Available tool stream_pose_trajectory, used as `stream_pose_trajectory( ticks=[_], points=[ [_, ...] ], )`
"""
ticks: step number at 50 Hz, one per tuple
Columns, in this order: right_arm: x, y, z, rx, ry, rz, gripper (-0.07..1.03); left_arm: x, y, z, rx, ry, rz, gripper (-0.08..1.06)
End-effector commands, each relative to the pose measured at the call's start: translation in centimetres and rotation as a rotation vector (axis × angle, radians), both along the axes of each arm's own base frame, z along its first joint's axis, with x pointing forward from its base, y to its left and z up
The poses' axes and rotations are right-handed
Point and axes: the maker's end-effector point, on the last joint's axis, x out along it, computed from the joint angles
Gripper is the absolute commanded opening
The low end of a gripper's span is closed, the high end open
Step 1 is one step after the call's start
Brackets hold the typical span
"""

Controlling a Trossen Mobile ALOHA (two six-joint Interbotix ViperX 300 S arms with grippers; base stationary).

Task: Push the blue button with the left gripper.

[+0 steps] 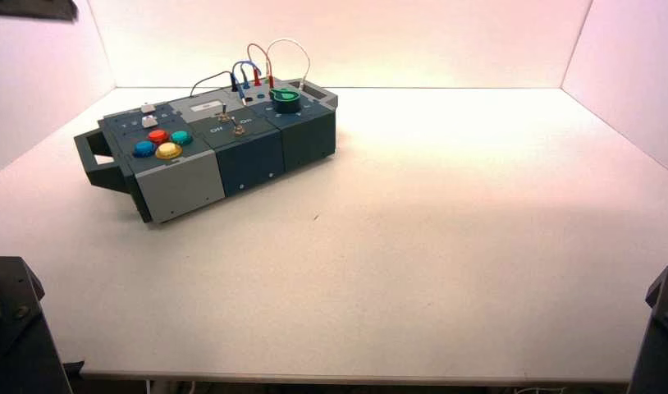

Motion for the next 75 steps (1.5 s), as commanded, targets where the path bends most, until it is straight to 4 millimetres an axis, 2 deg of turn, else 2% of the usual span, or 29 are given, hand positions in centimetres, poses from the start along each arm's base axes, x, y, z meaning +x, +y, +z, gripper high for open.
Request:
stream_pose_trajectory(
  ticks=[1,11,22,38,51,65,75],
  points=[
    [0.4,0.4,1.1,0.013,-0.024,0.009,-0.02,1.7,-0.5,-0.2,0.012,0.083,-0.009,-0.03],
    [0.5,0.4,1.1,0.012,-0.023,0.007,-0.02,3.8,-0.8,-3.1,0.073,0.271,-0.037,-0.03],
    [0.4,0.4,1.1,0.009,-0.019,0.006,-0.02,5.2,-1.0,-5.5,0.125,0.400,-0.079,-0.03],
    [0.3,0.3,1.5,0.017,-0.031,0.004,-0.02,7.3,-0.2,-7.1,0.130,0.455,-0.043,-0.03],
    [0.1,0.3,1.7,0.022,-0.039,0.006,-0.02,7.8,1.0,-8.1,0.137,0.480,-0.011,-0.03],
    [0.1,0.2,1.9,0.026,-0.044,0.005,-0.02,7.9,1.0,-10.0,0.143,0.553,-0.016,-0.03],
    [0.0,0.2,2.1,0.030,-0.052,0.005,-0.02,8.5,0.9,-10.4,0.145,0.569,-0.018,-0.03]
  ],
)
